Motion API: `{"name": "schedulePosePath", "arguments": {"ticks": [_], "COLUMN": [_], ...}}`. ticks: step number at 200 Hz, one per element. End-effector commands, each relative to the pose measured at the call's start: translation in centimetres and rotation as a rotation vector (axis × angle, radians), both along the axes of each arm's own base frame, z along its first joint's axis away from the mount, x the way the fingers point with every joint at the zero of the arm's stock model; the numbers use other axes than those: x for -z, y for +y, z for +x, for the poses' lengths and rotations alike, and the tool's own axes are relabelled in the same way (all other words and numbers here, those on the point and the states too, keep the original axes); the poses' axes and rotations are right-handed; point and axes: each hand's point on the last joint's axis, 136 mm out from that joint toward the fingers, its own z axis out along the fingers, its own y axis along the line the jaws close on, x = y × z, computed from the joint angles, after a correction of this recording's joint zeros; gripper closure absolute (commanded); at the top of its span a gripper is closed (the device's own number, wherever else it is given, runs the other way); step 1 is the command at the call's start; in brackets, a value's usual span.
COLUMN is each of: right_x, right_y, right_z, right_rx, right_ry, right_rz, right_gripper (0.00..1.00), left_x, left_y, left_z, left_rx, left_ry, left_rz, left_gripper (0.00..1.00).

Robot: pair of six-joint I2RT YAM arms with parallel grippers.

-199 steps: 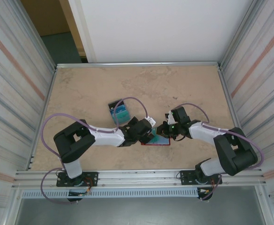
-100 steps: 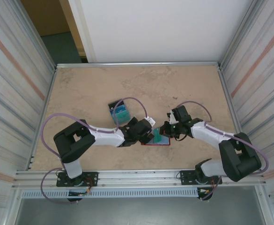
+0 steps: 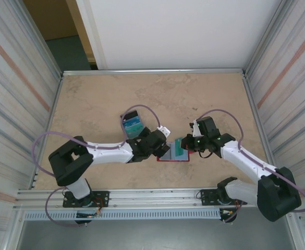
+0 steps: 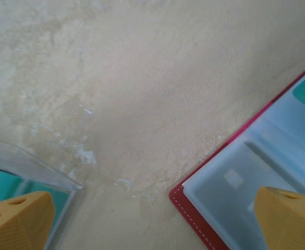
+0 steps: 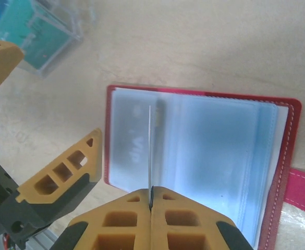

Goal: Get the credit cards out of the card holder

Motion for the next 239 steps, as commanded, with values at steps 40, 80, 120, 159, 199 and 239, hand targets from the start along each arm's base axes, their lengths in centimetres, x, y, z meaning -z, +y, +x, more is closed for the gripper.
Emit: {"name": "schedulePosePath", "arguments": {"ticks": [40, 80, 120, 159, 199, 239], "right_x": [-6.5, -9.6, -10.1, -10.6, -11.1, -11.0], "right_y": [1.9, 3.4, 4.6, 6.3, 7.7, 8.9], "right_z": [0.3, -0.8, -2.0, -3.3, -4.3, -5.0], "right_rx": [-0.089, -0.181, -0.300, -0.434, -0.545, -0.626], "right_ry": [-0.280, -0.414, -0.454, -0.468, -0.489, -0.466], "right_rz": [0.182, 0.258, 0.208, 0.183, 0.175, 0.190], "right_gripper": [1.00, 1.00, 1.00, 1.00, 1.00, 1.00], "left_x": [-6.5, -9.7, -12.5, -13.7, -14.0, -13.6], "left_y": [2.4, 3.5, 3.6, 3.8, 3.8, 3.3], "left_z": [0.0, -0.8, -2.5, -3.8, -5.7, -6.9], "left_rx": [-0.099, -0.052, 0.140, 0.321, 0.481, 0.581], "left_ry": [-0.042, -0.044, -0.081, -0.032, 0.004, 0.035], "left_rz": [-0.198, -0.370, -0.384, -0.405, -0.364, -0.344], "left_gripper": [0.01, 0.01, 0.02, 0.02, 0.03, 0.08]}}
